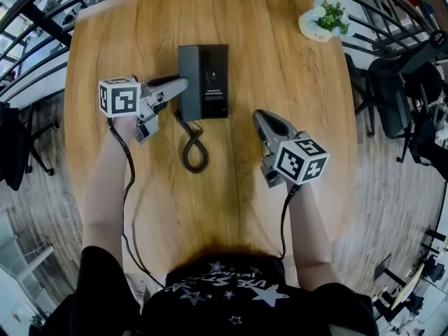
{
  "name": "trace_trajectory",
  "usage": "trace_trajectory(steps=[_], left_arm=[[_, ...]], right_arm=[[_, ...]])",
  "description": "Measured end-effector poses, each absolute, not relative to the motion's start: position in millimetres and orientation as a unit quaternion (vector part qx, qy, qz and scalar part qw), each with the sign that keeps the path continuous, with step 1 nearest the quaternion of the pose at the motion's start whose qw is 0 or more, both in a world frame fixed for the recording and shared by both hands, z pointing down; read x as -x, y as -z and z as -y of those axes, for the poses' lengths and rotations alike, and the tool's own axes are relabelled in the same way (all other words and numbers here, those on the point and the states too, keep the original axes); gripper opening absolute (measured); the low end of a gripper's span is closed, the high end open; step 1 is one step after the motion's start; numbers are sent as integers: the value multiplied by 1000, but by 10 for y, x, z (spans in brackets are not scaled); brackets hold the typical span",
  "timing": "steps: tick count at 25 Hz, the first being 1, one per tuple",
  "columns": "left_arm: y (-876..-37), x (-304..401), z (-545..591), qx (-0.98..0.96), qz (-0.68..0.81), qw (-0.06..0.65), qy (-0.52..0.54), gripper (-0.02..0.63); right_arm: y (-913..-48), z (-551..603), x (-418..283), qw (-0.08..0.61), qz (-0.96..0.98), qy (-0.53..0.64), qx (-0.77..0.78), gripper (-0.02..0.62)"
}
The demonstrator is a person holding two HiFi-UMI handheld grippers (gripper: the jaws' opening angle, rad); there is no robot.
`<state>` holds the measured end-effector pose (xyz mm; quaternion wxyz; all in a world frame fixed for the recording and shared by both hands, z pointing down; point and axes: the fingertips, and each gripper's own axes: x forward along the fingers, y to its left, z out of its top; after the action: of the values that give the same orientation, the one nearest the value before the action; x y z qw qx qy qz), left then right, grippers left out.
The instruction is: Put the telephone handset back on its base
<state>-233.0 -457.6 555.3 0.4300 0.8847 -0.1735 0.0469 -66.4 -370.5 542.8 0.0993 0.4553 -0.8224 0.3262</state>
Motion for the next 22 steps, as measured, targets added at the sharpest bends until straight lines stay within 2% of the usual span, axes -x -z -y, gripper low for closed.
trace_trajectory(steps=[18,22], left_arm=[[-5599,2295,4624,-879,191,430,-82,114],[-5603,2250,4594,-880,187,427,-92,172]], right_arm=[[-5419,3714,712,92,824,-331,-451,2],[-5397,3709,713,91,824,-330,-452,2]])
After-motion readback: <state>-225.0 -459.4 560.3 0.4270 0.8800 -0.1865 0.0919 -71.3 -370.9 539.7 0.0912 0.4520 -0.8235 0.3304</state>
